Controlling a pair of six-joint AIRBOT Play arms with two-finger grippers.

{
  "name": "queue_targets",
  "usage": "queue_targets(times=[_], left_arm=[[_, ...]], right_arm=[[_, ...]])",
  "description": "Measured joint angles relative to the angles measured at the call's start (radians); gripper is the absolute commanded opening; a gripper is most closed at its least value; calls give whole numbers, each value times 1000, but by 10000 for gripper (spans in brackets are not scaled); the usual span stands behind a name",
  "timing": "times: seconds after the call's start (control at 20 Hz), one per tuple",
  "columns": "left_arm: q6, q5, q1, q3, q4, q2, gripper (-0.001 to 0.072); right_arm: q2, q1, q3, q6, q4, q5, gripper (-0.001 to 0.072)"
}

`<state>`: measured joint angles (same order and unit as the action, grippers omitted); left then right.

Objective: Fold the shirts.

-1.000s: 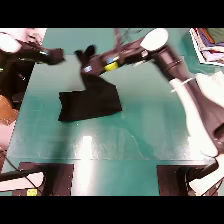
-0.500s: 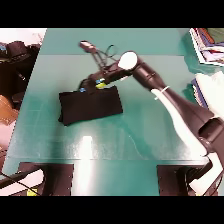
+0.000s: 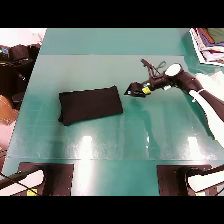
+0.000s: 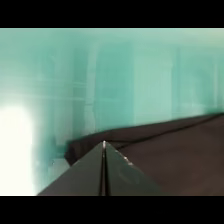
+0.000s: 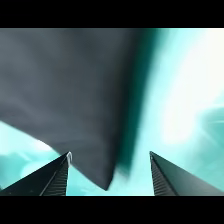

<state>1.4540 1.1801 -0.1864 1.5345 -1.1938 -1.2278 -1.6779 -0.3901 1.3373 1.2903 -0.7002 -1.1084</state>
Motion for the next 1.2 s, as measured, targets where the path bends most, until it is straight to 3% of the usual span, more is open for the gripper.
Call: queue_targets(times=[0.35, 0.4, 0.5, 0.6, 0.9, 1.2], left_arm=[[-19, -16, 97, 0, -2, 0, 26], [-19, -17, 110, 0, -3, 0, 26], [-20, -18, 135, 0, -3, 0, 26], [-21, -20, 161, 0, -3, 0, 26], [-22, -20, 247, 0, -3, 0, 25], [-19, -19, 308, 0, -2, 0, 25]], right_arm=[[-183, -81, 89, 8, 132, -10, 569], [-219, -107, 128, 9, 158, -15, 521], [-286, -155, 206, 9, 187, -23, 328], [-335, -192, 280, 8, 207, -29, 37], [-366, -185, 454, -30, 190, -74, 18], [-204, 43, 499, 12, 57, -99, 18]])
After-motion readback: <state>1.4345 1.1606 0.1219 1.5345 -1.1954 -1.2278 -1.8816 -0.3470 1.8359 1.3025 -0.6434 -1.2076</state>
